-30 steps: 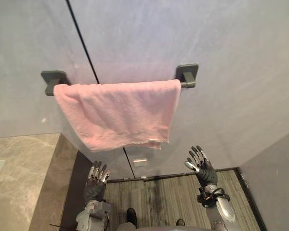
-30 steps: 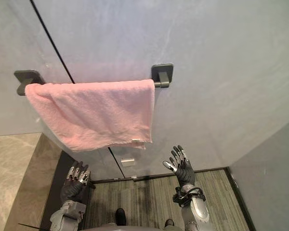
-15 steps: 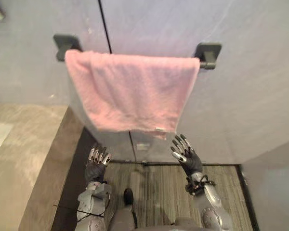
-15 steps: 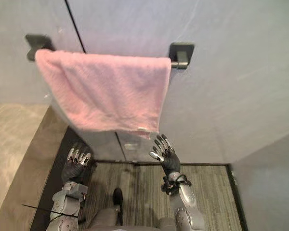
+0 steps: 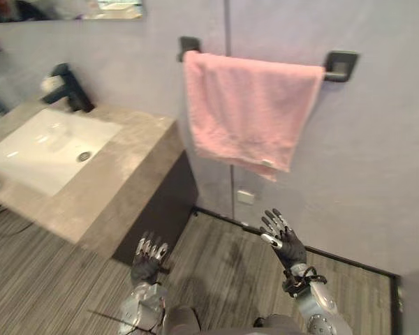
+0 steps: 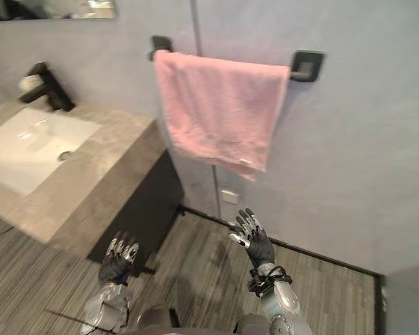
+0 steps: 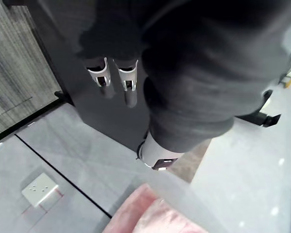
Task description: Organize washtable
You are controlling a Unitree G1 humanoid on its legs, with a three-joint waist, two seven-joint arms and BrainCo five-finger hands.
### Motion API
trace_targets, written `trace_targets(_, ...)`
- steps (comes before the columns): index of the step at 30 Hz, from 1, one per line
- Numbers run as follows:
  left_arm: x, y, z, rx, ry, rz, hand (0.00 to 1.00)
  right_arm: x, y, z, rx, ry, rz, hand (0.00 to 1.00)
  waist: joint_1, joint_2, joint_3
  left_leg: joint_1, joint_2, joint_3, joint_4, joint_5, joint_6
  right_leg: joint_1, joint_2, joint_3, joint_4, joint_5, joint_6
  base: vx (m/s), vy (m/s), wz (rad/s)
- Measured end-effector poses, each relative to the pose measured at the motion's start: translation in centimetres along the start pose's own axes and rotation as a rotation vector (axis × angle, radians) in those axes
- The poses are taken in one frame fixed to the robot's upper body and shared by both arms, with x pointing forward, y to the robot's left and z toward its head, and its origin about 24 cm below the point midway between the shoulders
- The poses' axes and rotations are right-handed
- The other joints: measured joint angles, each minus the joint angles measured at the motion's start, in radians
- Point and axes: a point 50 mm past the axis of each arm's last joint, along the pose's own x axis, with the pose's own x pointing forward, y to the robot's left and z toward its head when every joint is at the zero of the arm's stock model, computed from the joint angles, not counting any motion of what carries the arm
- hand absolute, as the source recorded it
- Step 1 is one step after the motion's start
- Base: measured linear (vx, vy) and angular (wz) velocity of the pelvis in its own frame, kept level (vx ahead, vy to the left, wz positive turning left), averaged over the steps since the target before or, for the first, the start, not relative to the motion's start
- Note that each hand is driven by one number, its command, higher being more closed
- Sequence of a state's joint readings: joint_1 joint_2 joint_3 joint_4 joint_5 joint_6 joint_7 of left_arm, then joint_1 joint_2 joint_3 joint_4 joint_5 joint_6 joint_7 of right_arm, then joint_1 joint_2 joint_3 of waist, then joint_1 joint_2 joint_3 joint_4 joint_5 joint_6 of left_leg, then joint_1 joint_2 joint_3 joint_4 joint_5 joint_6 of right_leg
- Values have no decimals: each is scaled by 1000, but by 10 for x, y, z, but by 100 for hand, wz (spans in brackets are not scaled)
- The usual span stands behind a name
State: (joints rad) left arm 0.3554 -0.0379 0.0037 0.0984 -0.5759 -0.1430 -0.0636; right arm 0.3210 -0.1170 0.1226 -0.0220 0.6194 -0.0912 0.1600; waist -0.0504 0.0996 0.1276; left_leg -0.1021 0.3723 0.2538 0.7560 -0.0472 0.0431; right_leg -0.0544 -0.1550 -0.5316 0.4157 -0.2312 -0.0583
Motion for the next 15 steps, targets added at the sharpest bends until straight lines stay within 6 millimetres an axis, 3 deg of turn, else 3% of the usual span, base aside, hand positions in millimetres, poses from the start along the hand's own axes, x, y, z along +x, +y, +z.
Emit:
trace_targets(1,5,-10,-1,3,6,-41,0,0,-6,6,-9,-21,-24,0,-22,-4,-8,-18,-29,43,-70,-23,5,-53,-51,-40,81,-2,-4,-183,131,183)
trace_targets(2,7,-12,-2,14,12,-58,0,0,-6,5,-5,-18,-27,0,-31,-18,-19,-12,-50,46,-174,-24,8,-97,-45,-33,88,-12,11,-279,49,202)
trace_targets(3,9,-5,5,48,0,-52,0,0,0,0,39,-29,-23,0,-31,-53,-30,15,-73,35,-237,-87,-30,-95,12,-33,-113,45,-20,-304,-44,150)
trace_targets(4,11,-5,6,65,3,-58,0,0,2,3,45,-54,-19,0,-34,-38,-17,9,-40,20,-171,-120,-37,-83,18,-62,-113,96,-19,-310,-19,137)
trace_targets(5,13,-7,4,76,14,-69,0,2,0,6,46,-68,-27,0,-38,-22,-20,33,-15,-11,-153,-137,-83,-106,4,-108,-66,100,-33,-223,126,132)
trace_targets(6,13,-12,1,88,24,-93,0,3,-2,9,45,-82,-35,0,-43,-24,-20,76,-15,-15,-230,-136,-114,-123,-32,-141,-34,99,-32,-172,206,127)
trace_targets(7,14,-16,0,95,29,-111,0,3,-3,10,45,-89,-40,0,-47,-26,-18,85,-24,-15,-270,-144,-127,-130,-56,-160,-21,100,-31,-174,266,112)
trace_targets(9,15,-20,-1,96,35,-131,0,5,-4,9,48,-84,-48,0,-44,-35,-20,88,-75,12,-374,-192,-182,-153,-127,-199,1,128,8,-263,348,92)
trace_targets(12,18,-16,4,131,34,-135,0,6,-1,4,79,-81,-56,0,-28,-55,-13,62,-134,45,-417,-224,-177,-156,-182,-227,-47,224,17,-316,358,55)
trace_targets(13,18,-11,4,145,40,-122,0,6,1,2,93,-76,-57,0,-5,-65,-6,67,-164,52,-427,-216,-163,-140,-181,-194,-111,295,18,-324,276,1)
trace_targets(15,19,-5,7,188,40,-111,0,2,-2,-2,92,-60,-77,0,1,-80,-2,92,-219,39,-466,-195,-128,-86,-177,-107,-231,408,43,-330,305,24)
